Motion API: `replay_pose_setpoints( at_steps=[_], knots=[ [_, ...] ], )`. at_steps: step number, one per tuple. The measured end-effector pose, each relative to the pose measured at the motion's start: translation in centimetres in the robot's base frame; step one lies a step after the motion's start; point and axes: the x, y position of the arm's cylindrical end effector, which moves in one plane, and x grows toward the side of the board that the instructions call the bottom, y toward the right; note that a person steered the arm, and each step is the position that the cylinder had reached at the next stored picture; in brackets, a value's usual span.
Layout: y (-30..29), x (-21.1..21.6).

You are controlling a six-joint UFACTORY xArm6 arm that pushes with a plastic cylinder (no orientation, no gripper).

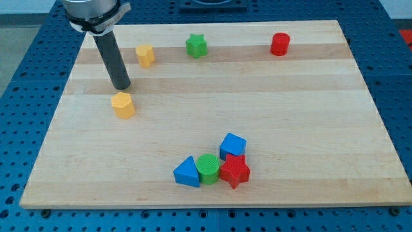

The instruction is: Push yellow hexagon towards the bottom center

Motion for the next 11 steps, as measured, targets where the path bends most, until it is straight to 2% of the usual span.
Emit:
replay_pose_setpoints(
  at_steps=[1, 3, 5, 6, 7, 9, 10, 11],
  knots=[
    [-0.4, -0.3],
    [-6.5, 0.0],
    [-4.7, 6.1],
    [-1.5, 7.6],
    [0.2, 7.6],
    [-0.9, 2.9],
    [1.3, 2.2],
    [3.2, 4.9]
  ],
)
